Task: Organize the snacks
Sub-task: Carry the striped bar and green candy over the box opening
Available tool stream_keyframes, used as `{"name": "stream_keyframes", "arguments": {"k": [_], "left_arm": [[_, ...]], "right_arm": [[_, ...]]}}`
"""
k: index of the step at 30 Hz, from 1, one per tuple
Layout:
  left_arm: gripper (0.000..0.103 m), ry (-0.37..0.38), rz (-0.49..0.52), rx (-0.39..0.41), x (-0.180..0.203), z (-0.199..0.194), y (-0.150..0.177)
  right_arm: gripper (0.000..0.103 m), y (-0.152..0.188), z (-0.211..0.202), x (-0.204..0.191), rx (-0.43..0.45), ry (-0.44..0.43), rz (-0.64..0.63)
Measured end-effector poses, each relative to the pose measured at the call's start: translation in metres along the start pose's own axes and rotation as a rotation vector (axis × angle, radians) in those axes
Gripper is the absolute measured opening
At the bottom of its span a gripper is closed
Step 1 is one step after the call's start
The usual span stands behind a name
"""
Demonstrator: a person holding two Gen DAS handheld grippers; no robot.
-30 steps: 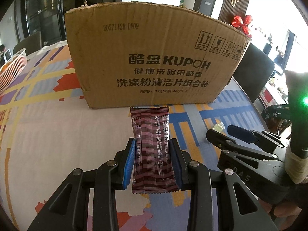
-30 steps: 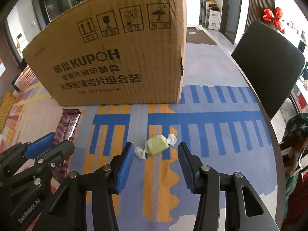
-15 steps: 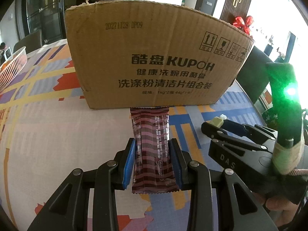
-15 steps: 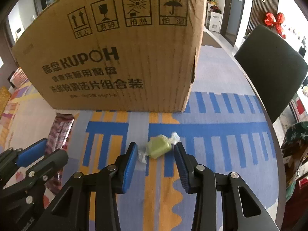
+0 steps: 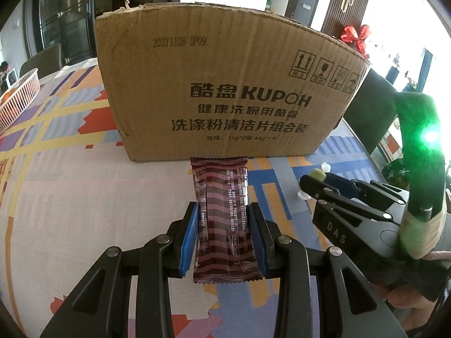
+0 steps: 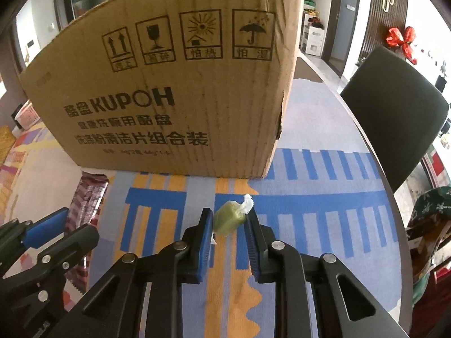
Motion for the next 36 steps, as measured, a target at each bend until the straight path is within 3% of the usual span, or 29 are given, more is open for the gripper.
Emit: {"name": "stream_keyframes", "arguments": {"k": [13,36], "left_arm": [[0.035,0.0,-0.005,0.026,-0.001,-0.007,0.001],[0.035,-0.003,0.037,0.231,0.005,-0.098,-0.031]], "right_arm": [[0.024,0.006,-0.023,0.011,0.035,-0.039,0.013],[0.024,-0.008,-0.134,-0.002,0.252,-0.126,0.005]]}}
Point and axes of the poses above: each gripper's, at about its wrist camera, not at the fingertips, and z roughly the way its jaws point, x to its right, y to its underside, the point moved 3 cm from there along z, roughly the way its jaws point, and after that the axes turned 9 degrees about z, right-handed, at the moved point
